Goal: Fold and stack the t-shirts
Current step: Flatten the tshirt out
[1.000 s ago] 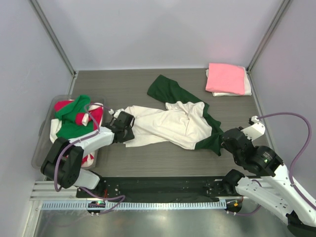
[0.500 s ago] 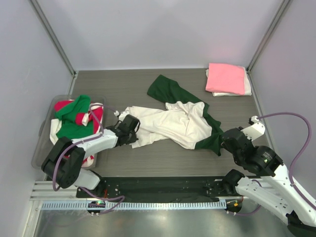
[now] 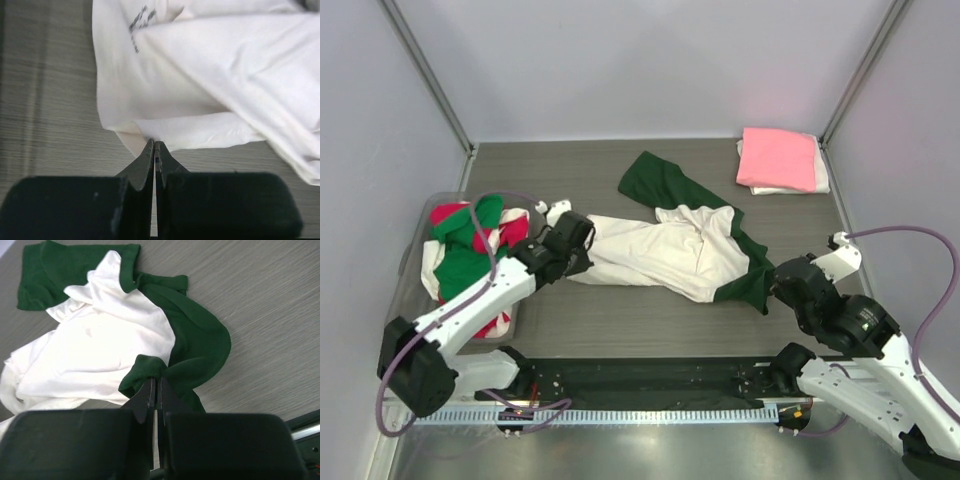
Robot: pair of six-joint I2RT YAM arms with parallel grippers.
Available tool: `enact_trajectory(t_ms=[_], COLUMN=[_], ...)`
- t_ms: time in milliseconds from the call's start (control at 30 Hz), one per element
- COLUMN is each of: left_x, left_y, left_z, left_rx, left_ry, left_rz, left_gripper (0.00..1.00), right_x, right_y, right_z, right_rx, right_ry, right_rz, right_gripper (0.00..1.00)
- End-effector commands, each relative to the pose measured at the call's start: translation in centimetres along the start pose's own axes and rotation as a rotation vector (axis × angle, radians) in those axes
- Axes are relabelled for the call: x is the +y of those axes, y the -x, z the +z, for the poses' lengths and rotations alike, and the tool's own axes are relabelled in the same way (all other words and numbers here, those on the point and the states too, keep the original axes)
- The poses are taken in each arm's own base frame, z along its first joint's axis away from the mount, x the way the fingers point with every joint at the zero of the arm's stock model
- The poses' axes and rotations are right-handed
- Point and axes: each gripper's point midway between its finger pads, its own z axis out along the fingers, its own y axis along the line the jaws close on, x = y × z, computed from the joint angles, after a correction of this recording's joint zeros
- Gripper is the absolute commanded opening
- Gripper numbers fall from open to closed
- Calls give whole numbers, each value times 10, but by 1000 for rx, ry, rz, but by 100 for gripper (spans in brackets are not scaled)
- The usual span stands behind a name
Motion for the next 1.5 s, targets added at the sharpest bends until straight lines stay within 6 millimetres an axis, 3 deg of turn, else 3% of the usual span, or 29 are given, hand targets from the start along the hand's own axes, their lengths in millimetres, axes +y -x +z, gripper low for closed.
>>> enact_trajectory(t_ms=[0,133,233,300,333,367,400,433,533,600,667,767,800,867,900,933,1000,1033,1133,1200,1233,1267,1300,1333,1400,1467], left_x=[16,16,13,11,9,8,9,9,14,19,21,1,-10,-37,-50,-63,-81,-86,-116,-141,-151,-162,-173,-179,-191,-192], left_y=[15,28,49,66,84,94,104,123,157,175,181,164,148,113,89,69,31,18,-29,-54,-73,-90,-93,-111,-120,-133], left_z=[-36,-60,-90,-109,-133,-146,-159,-186,-241,-275,-290,-278,-252,-231,-197,-187,-156,-148,-128,-132,-117,-120,-118,-100,-87,-61], left_rx=[-34,-70,-129,-176,-225,-256,-291,-348,-472,-554,-591,-515,-446,-306,-225,-150,-70,-53,9,34,66,84,74,102,111,120], left_ry=[41,5,-38,-63,-97,-113,-121,-154,-207,-251,-279,-361,-372,-505,-532,-596,-638,-642,-636,-671,-636,-647,-638,-593,-561,-493], left_rz=[-4,-26,-37,-37,-40,-41,-43,-49,-83,-103,-111,-57,-32,7,-13,-12,-30,-21,65,140,195,247,267,313,332,360], left_gripper=[0,0,0,0,0,0,0,0,0,0,0,7,22,39,48,50,53,53,53,51,51,51,51,51,53,55], right_x=[19,29,40,48,48,50,50,49,47,45,51,65,69,78,80,81,68,64,46,40,36,36,36,38,35,28], right_y=[33,55,85,116,130,155,168,182,237,254,267,259,251,225,214,194,183,168,154,149,147,145,146,145,150,162], right_z=[-15,-27,-45,-67,-76,-96,-106,-115,-167,-186,-207,-212,-209,-188,-180,-160,-144,-128,-105,-94,-85,-81,-78,-74,-73,-78], right_rx=[-71,-105,-160,-215,-248,-293,-321,-352,-479,-530,-557,-532,-512,-444,-417,-371,-356,-330,-322,-319,-321,-320,-322,-319,-347,-395], right_ry=[56,86,123,166,174,215,228,233,345,390,480,561,576,575,574,535,468,420,296,231,166,137,117,91,58,28], right_rz=[50,53,49,56,65,111,97,108,140,97,98,29,7,-41,-56,-94,-46,-69,-64,-67,-93,-112,-115,-131,-122,-90], right_gripper=[1,1,1,1,1,1,1,1,1,1,1,1,1,1,1,1,1,1,1,1,1,1,1,1,1,1])
